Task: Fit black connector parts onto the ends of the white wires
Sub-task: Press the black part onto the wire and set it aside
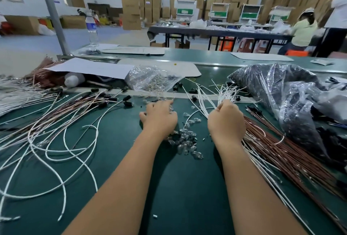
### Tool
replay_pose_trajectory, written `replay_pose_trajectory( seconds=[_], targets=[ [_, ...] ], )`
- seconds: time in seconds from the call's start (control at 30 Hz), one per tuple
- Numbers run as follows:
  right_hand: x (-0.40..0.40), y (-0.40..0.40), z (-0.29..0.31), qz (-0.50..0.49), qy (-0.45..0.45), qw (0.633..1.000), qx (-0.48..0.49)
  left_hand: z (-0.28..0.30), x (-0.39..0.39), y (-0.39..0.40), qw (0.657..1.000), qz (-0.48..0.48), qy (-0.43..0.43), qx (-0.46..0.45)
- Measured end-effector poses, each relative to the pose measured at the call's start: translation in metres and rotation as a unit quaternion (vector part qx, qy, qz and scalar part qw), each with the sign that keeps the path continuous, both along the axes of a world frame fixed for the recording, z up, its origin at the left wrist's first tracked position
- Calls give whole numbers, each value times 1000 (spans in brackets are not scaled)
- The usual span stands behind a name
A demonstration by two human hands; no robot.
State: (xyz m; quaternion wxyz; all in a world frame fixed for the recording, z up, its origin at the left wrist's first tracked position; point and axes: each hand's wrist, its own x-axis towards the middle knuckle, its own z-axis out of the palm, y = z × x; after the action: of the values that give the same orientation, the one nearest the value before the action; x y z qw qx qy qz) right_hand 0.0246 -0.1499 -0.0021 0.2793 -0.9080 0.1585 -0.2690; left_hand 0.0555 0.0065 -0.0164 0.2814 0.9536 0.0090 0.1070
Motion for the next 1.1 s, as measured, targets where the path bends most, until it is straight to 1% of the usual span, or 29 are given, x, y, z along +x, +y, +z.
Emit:
replay_pose_trajectory(
  seconds=[0.07, 0.1, 0.2, 0.27, 0.37, 0.43, 0.5, 0.57, 0.63, 0.7, 0.73, 0.77, 0.83, 0.9, 0.97, 1.03, 1.1],
  targets=[
    [1, 0, -1, -2, -28, 999, 36, 3, -2, 4, 996, 2, -59, -66],
    [1, 1, -1, -3, -45, 998, 39, 4, -4, 7, 992, 1, -95, -88],
    [-1, 2, 1, 11, -108, 994, 7, 6, -13, 11, 975, -22, -187, -120],
    [-3, 7, 3, 76, -155, 984, -51, 10, -20, 12, 966, -43, -240, -86],
    [-8, 18, 5, 189, -206, 952, -126, 17, -27, 11, 953, -83, -290, 20],
    [-10, 23, 6, 204, -235, 938, -155, 19, -29, 10, 951, -110, -282, 69],
    [-9, 21, 7, 158, -259, 938, -168, 19, -29, 10, 956, -119, -260, 62],
    [-8, 13, 8, 74, -248, 953, -158, 16, -28, 14, 961, -109, -254, 31],
    [-6, 2, 9, -16, -224, 966, -125, 14, -26, 20, 959, -112, -259, 9],
    [-5, -5, 8, -62, -195, 971, -120, 12, -25, 23, 960, -123, -252, -14],
    [-5, -5, 7, -52, -180, 974, -127, 11, -25, 23, 960, -127, -247, -20],
    [-5, -2, 6, -20, -167, 976, -136, 11, -26, 21, 961, -131, -241, -25],
    [-5, 8, 4, 75, -142, 973, -168, 11, -26, 17, 962, -140, -230, -35],
    [-6, 20, 2, 157, -104, 961, -202, 12, -27, 12, 964, -136, -223, -49],
    [-6, 30, 1, 207, -61, 960, -181, 13, -28, 11, 965, -129, -222, -63],
    [-1, 33, 7, 210, -38, 966, -144, 13, -27, 12, 966, -115, -222, -70],
    [10, 27, 17, 171, -13, 976, -132, 12, -24, 16, 969, -92, -219, -72]
  ],
)
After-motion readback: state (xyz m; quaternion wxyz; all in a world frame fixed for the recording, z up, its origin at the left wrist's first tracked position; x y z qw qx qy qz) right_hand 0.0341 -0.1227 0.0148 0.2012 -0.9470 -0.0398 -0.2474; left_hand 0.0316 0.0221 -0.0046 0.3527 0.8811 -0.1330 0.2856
